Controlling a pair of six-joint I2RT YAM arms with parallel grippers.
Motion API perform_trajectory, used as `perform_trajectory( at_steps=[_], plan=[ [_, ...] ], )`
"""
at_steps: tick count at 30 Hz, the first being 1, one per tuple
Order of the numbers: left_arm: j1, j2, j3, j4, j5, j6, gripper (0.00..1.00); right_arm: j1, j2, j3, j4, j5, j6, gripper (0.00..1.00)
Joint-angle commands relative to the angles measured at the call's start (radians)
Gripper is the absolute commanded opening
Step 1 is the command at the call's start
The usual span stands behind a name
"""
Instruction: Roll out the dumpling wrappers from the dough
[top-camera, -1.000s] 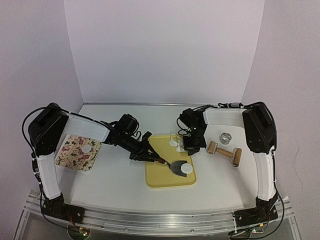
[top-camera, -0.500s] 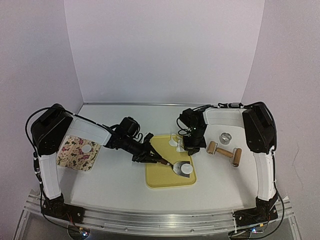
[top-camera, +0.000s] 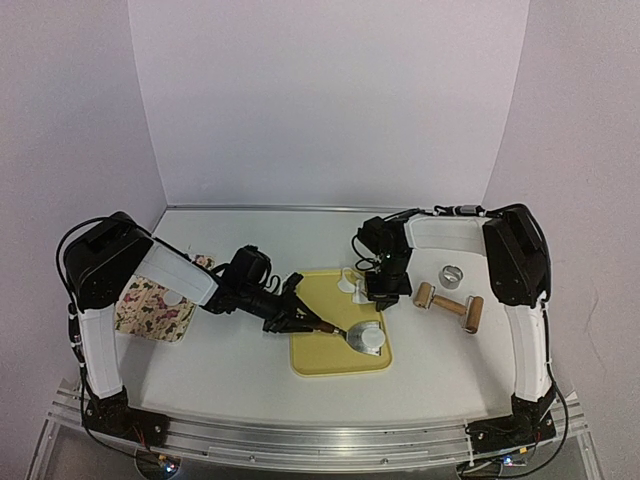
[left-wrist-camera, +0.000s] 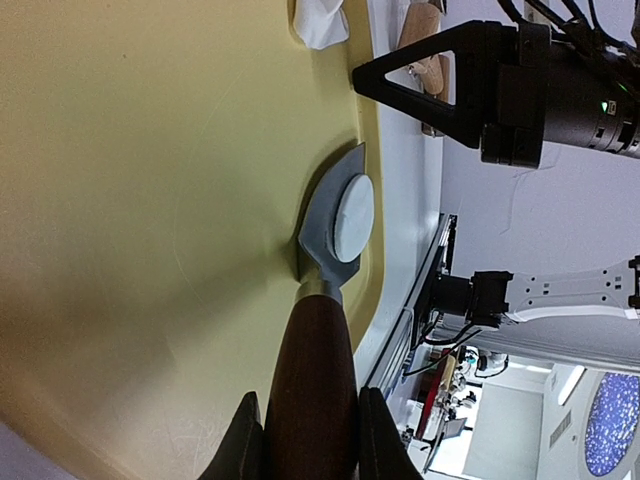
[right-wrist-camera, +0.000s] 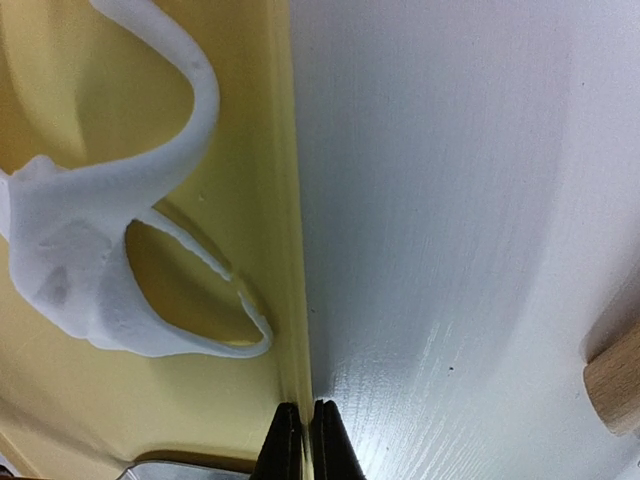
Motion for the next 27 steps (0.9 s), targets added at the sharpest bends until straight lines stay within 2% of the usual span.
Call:
perform_trajectory(
  at_steps=[1, 6, 15, 23, 27],
  plan=[
    [0.006, -0.052, -0.058, 0.047, -0.022, -0.020, 0.00, 0.018, 0.046, 0.024, -0.007, 0.039, 0.040, 0.00],
    [0.027, -0.128, -0.092, 0.028, -0.023, -0.035, 0.00, 0.017, 0.051, 0.048, -0.019, 0.057, 0.036, 0.00],
    [0.103, -0.384, -0.137, -0.179, -0.093, -0.050, 0.00, 0.017, 0.039, 0.057, -0.039, 0.084, 0.025, 0.00],
    [0.225, -0.555, -0.130, -0.317, -0.083, -0.082, 0.00, 0.017, 0.027, 0.054, -0.039, 0.095, 0.013, 0.00],
    [0.348, -0.624, -0.149, -0.398, -0.055, -0.082, 0.00, 0.016, 0.023, 0.066, -0.039, 0.096, 0.006, 0.00]
  ],
)
